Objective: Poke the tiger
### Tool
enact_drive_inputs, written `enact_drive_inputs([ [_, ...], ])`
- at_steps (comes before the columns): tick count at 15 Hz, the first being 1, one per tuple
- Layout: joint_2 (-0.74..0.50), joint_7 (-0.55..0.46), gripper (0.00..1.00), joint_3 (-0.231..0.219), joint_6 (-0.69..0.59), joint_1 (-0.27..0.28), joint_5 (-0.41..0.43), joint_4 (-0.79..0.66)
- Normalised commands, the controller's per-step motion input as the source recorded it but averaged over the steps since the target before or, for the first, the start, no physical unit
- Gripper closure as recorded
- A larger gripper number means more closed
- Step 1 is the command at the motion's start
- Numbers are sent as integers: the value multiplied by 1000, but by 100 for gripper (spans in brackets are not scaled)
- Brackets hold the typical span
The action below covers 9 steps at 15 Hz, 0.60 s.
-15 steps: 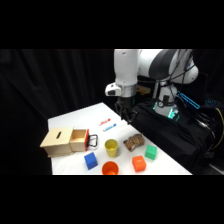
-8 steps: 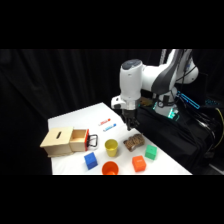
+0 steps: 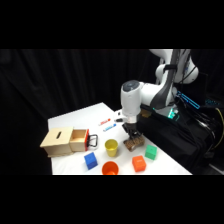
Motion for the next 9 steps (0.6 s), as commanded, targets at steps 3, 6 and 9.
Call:
enact_drive_inputs([
  [3, 340, 43, 97, 12, 257, 95, -9, 66],
  [6, 304, 34, 96, 4, 174, 89, -13, 106],
  [9, 117, 65, 96, -2, 22, 90, -17, 52],
])
